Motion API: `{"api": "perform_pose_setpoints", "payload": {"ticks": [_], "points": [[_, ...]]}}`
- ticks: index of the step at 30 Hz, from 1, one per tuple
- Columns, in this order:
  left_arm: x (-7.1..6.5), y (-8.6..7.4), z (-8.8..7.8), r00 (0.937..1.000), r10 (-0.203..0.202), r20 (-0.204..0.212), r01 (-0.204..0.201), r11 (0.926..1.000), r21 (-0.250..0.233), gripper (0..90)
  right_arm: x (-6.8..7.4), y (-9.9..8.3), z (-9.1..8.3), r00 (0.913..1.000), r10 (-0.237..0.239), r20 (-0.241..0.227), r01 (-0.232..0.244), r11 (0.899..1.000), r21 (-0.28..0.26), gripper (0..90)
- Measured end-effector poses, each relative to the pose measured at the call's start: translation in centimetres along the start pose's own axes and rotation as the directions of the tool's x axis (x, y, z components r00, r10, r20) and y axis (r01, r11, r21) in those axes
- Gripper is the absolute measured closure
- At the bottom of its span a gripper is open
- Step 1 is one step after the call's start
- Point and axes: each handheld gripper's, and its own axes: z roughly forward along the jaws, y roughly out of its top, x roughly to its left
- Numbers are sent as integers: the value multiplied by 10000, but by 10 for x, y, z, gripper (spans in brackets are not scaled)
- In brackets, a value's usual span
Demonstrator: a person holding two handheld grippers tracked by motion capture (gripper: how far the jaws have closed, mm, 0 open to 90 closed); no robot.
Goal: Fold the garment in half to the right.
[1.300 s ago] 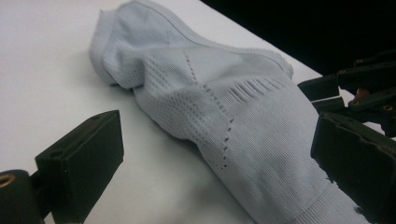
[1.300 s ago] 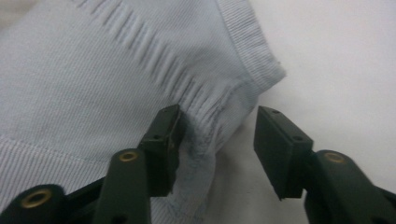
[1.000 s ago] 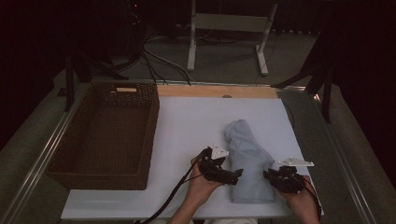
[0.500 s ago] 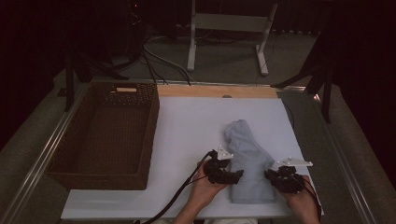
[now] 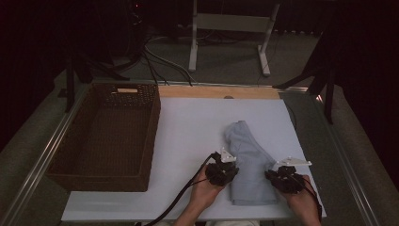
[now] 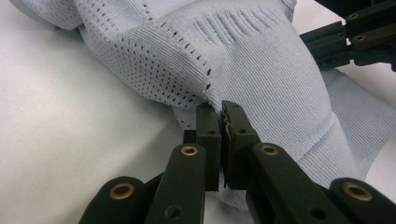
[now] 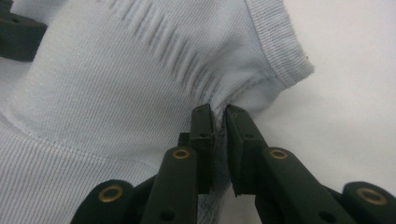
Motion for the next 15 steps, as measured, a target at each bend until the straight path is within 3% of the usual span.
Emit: {"api": "perform_pose_setpoints", "payload": {"ticks": [11, 15], "points": [[9, -2, -13, 9996, -101, -275, 95, 9997, -203, 896, 8, 12, 11, 9998, -193, -77, 193, 9998, -28, 827], [16, -6, -20, 9988, -314, -377, 303, 9991, -295, 896, 14, 18, 18, 9993, -325, -180, 323, 9994, -107, 827]]}}
